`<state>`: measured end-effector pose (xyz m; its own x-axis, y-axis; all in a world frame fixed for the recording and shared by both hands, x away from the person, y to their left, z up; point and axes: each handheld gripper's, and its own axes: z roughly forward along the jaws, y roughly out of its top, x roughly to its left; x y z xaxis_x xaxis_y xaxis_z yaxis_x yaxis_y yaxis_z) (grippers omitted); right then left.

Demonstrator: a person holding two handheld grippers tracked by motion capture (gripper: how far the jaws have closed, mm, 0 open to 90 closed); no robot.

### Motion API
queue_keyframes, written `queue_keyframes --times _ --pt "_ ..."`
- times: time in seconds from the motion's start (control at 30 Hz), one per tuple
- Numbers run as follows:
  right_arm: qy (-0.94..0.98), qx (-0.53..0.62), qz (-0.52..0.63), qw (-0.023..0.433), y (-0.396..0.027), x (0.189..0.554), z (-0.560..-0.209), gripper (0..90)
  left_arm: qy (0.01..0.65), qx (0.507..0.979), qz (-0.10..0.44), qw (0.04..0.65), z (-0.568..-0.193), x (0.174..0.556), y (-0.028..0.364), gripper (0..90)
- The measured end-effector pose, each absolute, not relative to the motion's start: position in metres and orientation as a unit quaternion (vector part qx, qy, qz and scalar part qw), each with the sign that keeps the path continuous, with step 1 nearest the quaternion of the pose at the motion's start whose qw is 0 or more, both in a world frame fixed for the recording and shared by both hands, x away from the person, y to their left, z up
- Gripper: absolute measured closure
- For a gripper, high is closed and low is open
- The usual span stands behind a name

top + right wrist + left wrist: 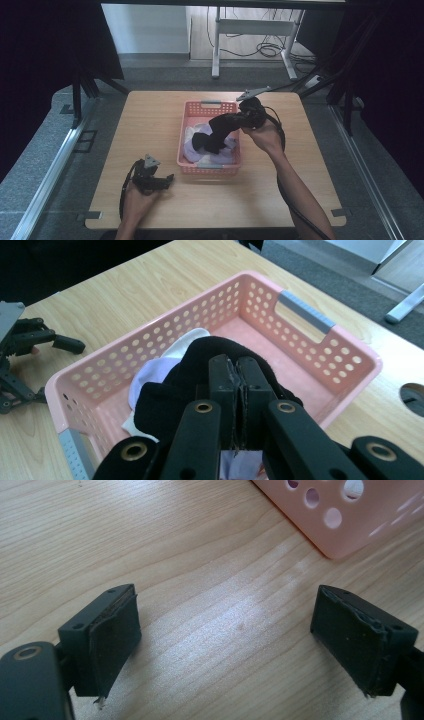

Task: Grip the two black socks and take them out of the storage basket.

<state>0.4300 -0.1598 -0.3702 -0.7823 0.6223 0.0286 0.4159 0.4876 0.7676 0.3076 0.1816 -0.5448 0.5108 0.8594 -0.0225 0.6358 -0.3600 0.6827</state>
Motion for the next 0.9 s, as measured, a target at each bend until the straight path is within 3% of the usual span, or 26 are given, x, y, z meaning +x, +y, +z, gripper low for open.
queue_keyframes --times 0.9 --pt "0.826 0.351 0.408 0.171 -0.223 0.420 -0.357 87.5 0.465 0.805 0.172 0.325 -0.545 0.307 0.181 12.1"
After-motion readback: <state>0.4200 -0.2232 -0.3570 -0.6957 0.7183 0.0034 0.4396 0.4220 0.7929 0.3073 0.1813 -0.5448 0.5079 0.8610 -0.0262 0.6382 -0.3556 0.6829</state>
